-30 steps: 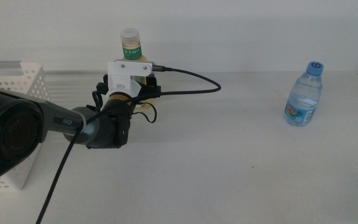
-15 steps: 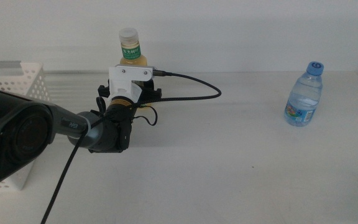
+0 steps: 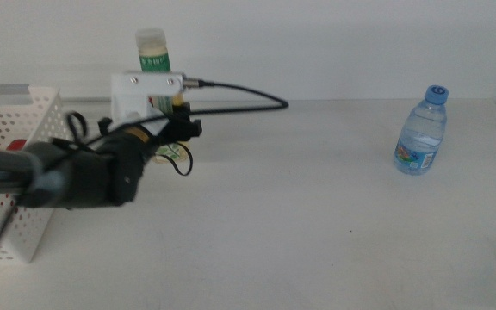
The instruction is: Use arms to grab the bottles and put them into the dustbin to the left of the table.
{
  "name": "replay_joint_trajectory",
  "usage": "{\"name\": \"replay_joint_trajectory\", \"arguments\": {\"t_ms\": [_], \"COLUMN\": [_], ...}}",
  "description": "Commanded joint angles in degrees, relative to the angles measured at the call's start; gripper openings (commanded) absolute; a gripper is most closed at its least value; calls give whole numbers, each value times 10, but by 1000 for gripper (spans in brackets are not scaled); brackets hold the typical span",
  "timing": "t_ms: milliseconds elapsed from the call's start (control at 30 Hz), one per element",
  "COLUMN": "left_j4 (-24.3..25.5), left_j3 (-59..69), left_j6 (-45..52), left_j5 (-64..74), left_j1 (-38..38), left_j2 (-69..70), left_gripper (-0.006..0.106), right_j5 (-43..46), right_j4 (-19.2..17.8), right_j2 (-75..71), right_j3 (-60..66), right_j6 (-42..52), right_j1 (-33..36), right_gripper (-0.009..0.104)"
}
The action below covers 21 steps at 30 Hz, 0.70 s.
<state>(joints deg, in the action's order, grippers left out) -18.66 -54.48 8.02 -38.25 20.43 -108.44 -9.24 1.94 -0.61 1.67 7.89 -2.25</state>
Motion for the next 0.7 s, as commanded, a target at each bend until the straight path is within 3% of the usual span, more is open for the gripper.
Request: {"name": "replay_joint_trajectory", "arguments": {"t_ms": [0,367,500,667], "left_j4": [9,5,-27,-30], "left_j3": [-7,-9,-22,-82], "left_j6": [11,73,62,52], "left_j5": [-15,347,479,683], "left_j1": [1,-8,-55,-144], "left_j2": [97,318,367,377], "left_gripper": [-5,-5,-5,-5], "right_j5": [42,42,42,42], "right_j4": [-6,-6,-6,-6], "right_j2": [-15,-15,-15,-15], "right_j3": [-5,-5,-5,-5], "right_j6": [4,4,4,4], "right_j1": [1,1,1,1], "right_gripper": [96,96,96,96]}}
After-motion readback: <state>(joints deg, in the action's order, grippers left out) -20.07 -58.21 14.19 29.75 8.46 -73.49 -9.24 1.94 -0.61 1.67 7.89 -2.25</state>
